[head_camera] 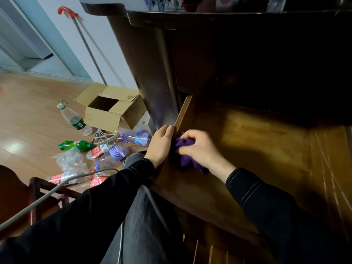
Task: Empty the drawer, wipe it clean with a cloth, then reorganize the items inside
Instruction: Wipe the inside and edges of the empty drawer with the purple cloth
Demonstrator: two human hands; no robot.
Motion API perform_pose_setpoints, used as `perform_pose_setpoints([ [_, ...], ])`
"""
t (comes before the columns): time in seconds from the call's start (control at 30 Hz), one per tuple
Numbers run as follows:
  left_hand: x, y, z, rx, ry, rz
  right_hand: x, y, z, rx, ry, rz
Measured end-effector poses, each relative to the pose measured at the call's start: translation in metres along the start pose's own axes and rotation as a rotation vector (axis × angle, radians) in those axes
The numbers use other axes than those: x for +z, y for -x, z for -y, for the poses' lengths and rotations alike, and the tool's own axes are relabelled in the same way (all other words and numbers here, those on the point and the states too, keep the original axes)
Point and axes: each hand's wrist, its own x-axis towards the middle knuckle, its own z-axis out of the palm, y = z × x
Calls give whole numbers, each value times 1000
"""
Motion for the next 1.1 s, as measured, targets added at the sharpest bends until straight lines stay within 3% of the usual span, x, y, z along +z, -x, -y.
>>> perform_pose_setpoints([
  [0.1,0,0,0,-9,8,5,7,4,-7,20,-9,4],
  [0.23,1,2,-1,-4,12,6,27,12,-22,182,298,252],
  [0.33,1,2,-1,3,12,-2,17,4,-13,89,253,185],
  [0.43,1,2,0,-5,10,0,2,-1,1,-22,-21,15],
  [0.53,1,2,-1,-9,19,5,8,6,1,-9,-123,17],
  [0.7,1,4,-2,-31,40,1,23,17,-16,105,206,243],
  [0.93,1,4,-3,-28,54,-6,14,13,-8,-12,56,131],
  [1.1,1,5,-4,-36,59,3,23,14,-12,80,286,205],
])
